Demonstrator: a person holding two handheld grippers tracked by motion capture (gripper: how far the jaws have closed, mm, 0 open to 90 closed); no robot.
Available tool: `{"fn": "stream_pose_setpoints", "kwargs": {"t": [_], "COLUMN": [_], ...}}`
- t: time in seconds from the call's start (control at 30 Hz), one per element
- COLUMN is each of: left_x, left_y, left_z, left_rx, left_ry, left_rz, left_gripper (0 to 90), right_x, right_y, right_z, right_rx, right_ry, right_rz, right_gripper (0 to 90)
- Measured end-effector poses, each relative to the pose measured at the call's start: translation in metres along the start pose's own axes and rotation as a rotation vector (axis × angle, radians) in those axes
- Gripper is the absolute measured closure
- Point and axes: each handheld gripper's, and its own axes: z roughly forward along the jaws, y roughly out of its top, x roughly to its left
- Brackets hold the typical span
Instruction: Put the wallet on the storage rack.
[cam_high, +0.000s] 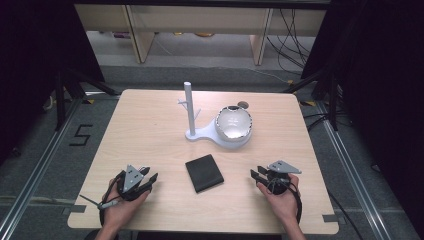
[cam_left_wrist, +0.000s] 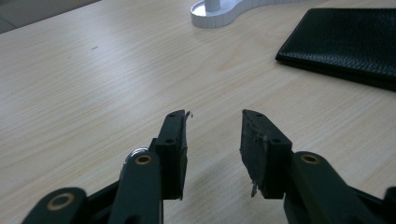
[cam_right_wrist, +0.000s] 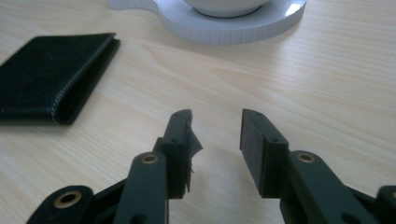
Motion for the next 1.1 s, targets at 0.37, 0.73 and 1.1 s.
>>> {"fn": "stream_pose_setpoints", "kwargs": {"t": [0.37,0.73,1.1], "left_x": [-0.012,-0.039,-0.059], "left_y": [0.023,0.041,0.055], "left_z": [0.006,0.019,0.04], "left_rx": [0.005,0.095,0.145], "left_ry": [-0.096,-0.206,-0.288], "left_rz": [0.026,0.105,0.127], "left_gripper": [77.0,85.4,85.0], "right_x": [0.011,0.03,0.043], "right_y": [0.012,0.02,0.035], "right_z": [-0.001,0.0,0.011], "right_rx": [0.062,0.131,0.215], "right_ry": [0.104,0.165,0.24], "right_rz": [0.023,0.008,0.053], "right_gripper": [67.8,73.1,68.6]}}
